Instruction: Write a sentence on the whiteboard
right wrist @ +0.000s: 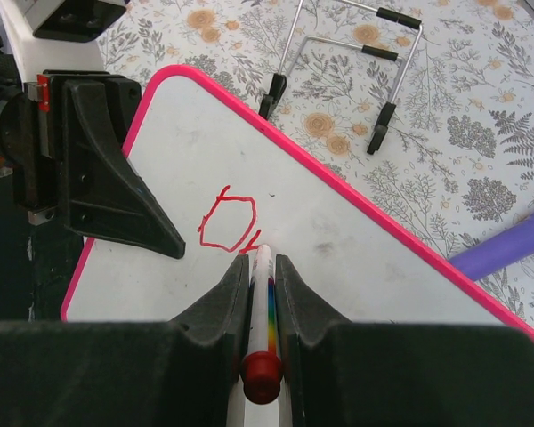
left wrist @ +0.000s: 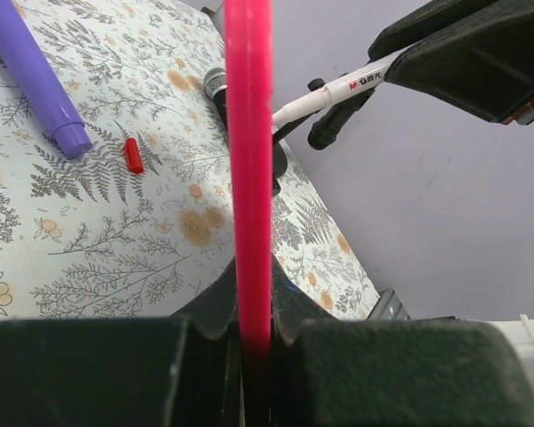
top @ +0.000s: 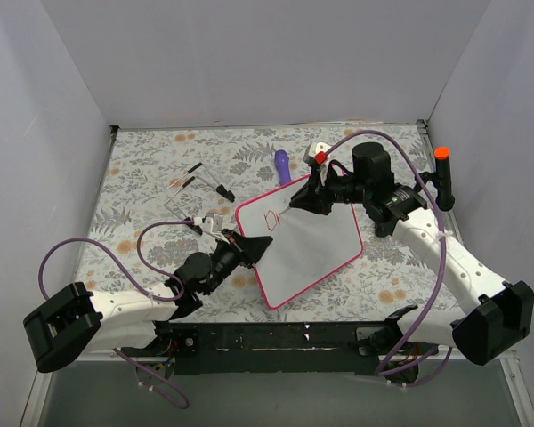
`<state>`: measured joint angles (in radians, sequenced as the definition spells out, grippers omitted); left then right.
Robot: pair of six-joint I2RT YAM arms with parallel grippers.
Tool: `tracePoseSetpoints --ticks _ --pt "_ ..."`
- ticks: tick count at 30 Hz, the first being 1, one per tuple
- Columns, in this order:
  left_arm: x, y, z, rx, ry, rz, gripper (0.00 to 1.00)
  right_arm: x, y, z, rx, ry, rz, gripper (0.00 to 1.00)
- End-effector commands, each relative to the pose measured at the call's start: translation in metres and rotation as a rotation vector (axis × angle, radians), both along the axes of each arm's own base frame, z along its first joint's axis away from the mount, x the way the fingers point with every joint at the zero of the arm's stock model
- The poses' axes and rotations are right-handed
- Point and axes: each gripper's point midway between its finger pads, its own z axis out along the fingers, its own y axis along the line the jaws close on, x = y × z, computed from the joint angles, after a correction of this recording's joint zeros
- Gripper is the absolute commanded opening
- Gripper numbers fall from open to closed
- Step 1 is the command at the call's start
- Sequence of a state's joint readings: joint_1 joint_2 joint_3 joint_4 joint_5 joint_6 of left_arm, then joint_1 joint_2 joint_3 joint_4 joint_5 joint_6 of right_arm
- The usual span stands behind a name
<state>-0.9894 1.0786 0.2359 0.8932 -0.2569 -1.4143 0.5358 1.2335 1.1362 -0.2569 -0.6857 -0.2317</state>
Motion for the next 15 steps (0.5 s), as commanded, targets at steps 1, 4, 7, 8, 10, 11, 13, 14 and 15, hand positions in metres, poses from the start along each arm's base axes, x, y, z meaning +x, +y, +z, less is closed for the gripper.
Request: tracePoseSetpoints --ticks 1,4,7,8,10,11,13,14,15 --pt "-0.006 0.003 0.06 -0.182 -0.113 -0.018 0.0 -0.017 0.0 0.044 0.083 -0.093 0.084 0.01" --pt "-0.006 0.006 0.058 -0.182 -0.108 -0.011 0.0 -0.025 -0.004 0.053 0.09 -0.099 0.103 0.01" --pt "-0.006 0.008 0.058 -0.188 -0.107 -0.007 0.0 -0.026 -0.01 0.052 0.088 -0.095 0.101 0.01" --pt "-0.007 0.008 0.058 -0.185 -0.106 -0.008 0.0 -0.026 -0.012 0.051 0.089 -0.096 0.099 0.01" --pt "-0.007 0.01 0.06 -0.189 -0.107 -0.002 0.0 -0.027 -0.016 0.05 0.09 -0.101 0.099 0.01" --pt "-0.007 0.011 0.059 -0.183 -0.105 0.0 0.0 -0.03 -0.018 0.046 0.089 -0.094 0.107 0.01" --pt "-0.007 0.013 0.06 -0.188 -0.109 0.003 0.0 -0.032 -0.022 0.047 0.093 -0.104 0.116 0.01" --pt "-0.007 0.014 0.058 -0.183 -0.105 0.007 0.0 -0.034 -0.023 0.044 0.091 -0.1 0.12 0.01" --pt "-0.007 0.014 0.057 -0.183 -0.102 0.009 0.0 -0.035 -0.026 0.044 0.091 -0.105 0.122 0.01"
